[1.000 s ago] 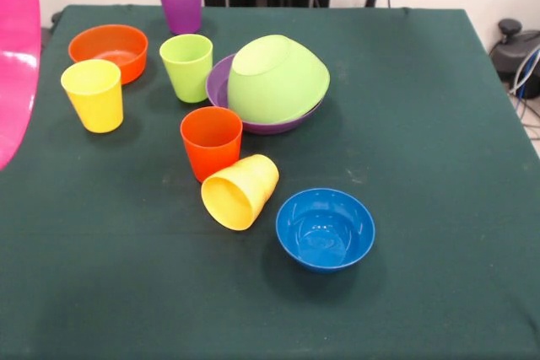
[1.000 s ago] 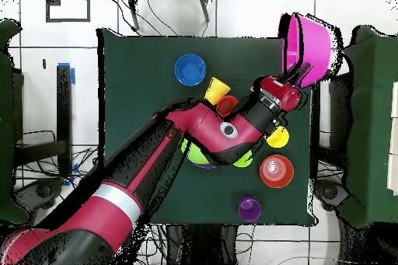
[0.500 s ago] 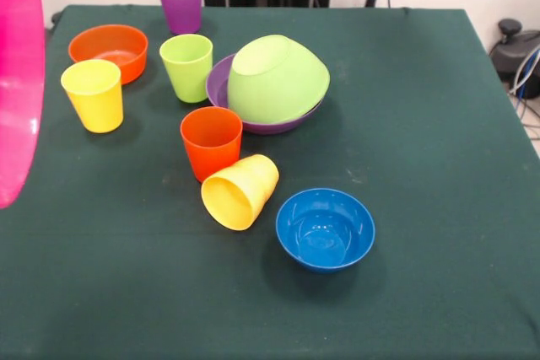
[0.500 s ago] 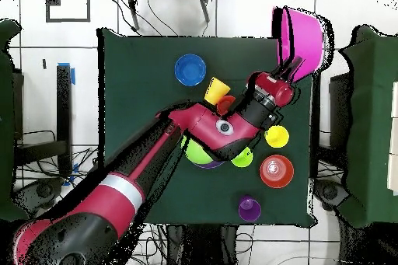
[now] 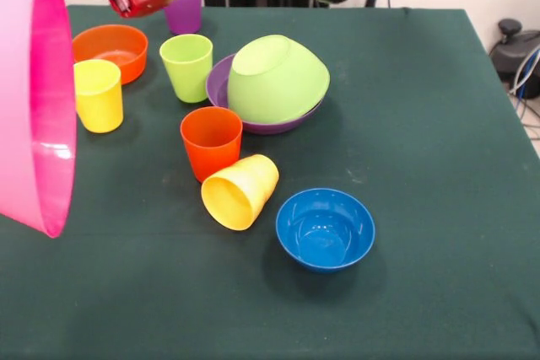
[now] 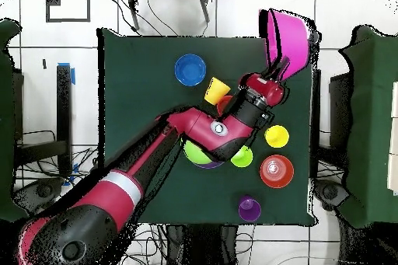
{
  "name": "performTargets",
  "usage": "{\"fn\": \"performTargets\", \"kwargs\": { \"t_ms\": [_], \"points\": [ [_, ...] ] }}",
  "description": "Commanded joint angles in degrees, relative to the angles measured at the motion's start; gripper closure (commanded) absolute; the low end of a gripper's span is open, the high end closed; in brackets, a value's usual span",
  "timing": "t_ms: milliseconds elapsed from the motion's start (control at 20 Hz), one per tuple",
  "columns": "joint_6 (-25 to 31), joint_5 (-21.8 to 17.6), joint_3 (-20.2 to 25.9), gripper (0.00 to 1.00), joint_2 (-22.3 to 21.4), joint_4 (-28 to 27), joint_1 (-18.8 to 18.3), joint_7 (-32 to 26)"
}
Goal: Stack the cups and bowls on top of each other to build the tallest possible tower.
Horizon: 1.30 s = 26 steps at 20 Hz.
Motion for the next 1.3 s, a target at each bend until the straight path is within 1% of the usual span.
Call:
{"fn": "performTargets", "kwargs": {
  "t_ms": [50,100,150,200,350,450,700,800,1150,1300],
  "points": [
    [5.1,-4.1,11.2,1.00,3.5,-0.3,3.0,21.0],
    [5.6,-4.5,10.8,1.00,3.9,0.3,3.4,20.9],
    [5.8,-5.8,10.6,1.00,4.3,1.7,3.9,22.1],
    [6.2,-6.1,10.5,1.00,4.6,2.3,4.0,22.9],
    [9.2,-8.4,10.5,1.00,6.5,4.4,4.2,26.6],
    [10.5,-8.5,10.6,1.00,7.0,5.2,4.2,27.4],
    [12.4,-5.5,10.4,1.00,7.0,6.2,4.3,25.4],
    [13.1,-5.4,10.3,1.00,7.4,6.5,4.1,25.1],
    [15.6,-7.6,9.0,1.00,8.8,8.3,2.7,25.0],
    [17.2,-7.0,8.9,1.00,10.0,8.1,2.3,23.8]
  ]
}}
